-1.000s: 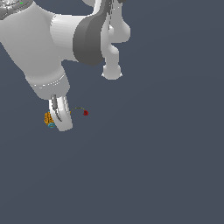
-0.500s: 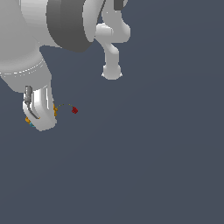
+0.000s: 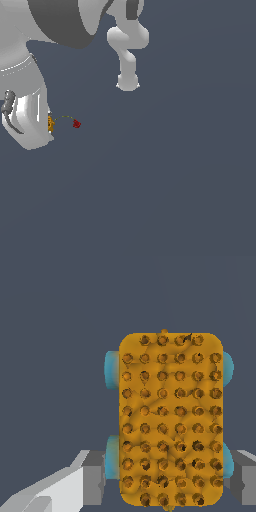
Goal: Pick up the object and move it to a goal position.
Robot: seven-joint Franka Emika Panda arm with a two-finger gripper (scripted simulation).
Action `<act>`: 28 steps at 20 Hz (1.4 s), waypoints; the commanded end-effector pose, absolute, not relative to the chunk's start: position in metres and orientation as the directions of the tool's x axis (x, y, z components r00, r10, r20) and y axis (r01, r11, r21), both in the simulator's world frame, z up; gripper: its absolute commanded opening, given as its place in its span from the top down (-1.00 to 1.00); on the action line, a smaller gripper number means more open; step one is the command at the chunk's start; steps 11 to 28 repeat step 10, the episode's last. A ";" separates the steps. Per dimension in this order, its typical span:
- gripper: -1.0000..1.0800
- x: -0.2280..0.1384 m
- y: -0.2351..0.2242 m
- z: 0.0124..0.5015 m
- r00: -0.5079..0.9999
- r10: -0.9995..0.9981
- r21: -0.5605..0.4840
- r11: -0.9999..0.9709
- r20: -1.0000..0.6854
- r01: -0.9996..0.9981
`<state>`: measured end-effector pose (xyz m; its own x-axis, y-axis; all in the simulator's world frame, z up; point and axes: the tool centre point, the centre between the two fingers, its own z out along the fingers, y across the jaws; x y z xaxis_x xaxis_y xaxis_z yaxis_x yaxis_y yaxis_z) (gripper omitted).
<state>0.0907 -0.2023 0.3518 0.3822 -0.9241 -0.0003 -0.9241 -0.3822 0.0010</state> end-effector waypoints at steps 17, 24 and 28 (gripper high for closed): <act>1.00 0.096 -0.207 0.360 0.382 -0.924 0.000 -0.382 0.000 -0.924; 1.00 0.096 -0.207 0.360 0.382 -0.924 0.000 -0.382 0.000 -0.924; 1.00 0.096 -0.207 0.360 0.382 -0.924 0.000 -0.382 0.000 -0.924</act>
